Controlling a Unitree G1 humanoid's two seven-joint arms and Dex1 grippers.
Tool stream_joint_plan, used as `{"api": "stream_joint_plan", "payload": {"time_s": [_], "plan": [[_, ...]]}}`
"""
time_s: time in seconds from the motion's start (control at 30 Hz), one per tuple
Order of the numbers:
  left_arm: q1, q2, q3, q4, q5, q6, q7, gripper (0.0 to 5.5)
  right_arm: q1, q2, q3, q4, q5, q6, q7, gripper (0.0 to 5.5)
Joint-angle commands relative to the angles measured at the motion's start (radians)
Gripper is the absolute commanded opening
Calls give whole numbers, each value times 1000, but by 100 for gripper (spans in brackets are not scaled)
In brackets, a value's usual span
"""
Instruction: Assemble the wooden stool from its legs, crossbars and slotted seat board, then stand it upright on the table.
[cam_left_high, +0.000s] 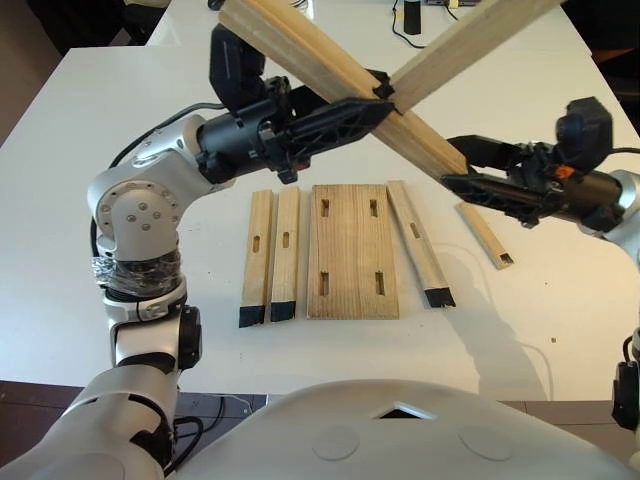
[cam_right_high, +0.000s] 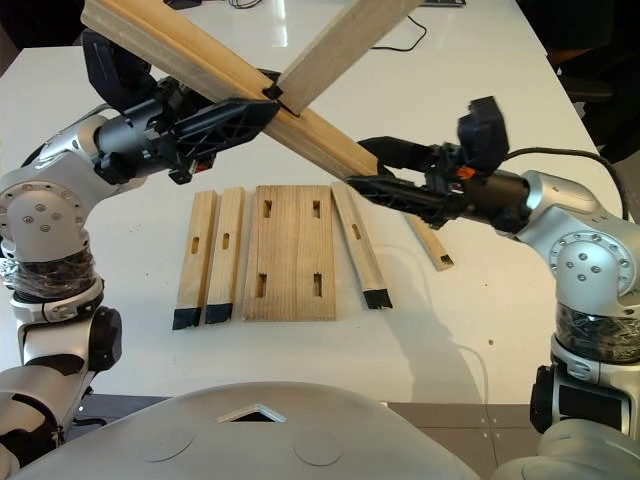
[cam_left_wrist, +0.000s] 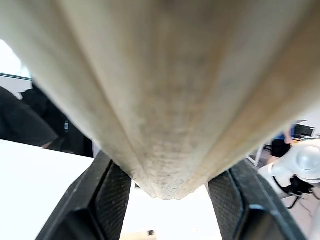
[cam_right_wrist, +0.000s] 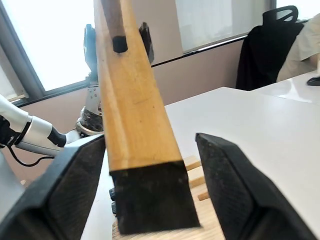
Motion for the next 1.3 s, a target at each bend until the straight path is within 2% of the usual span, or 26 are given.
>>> {"api": "stream_joint_plan", "payload": {"time_s": [0.03, 0.1, 0.23, 0.4, 0.7, 1.3], "plan": [[30, 94, 5, 34, 82, -33, -82, 209, 55, -17, -106, 43, -14, -19, -26, 319], [54, 148, 13, 36, 108, -39, -131, 209, 78, -14, -127, 43, -25, -27, -31, 319], [191, 382, 52, -34, 179, -58, -350, 209, 198, 19, -192, 17, -39, -48, -48, 319], [317, 514, 59, -86, 241, -117, -513, 208, 330, 80, -196, -86, -58, -78, -98, 319], [430, 484, -11, -126, 344, -215, -493, 208, 344, 101, -142, -131, -84, -86, -151, 319], [446, 469, -121, -63, 535, -411, -477, 208, 343, 110, -95, -133, -133, -113, -174, 319]]}}
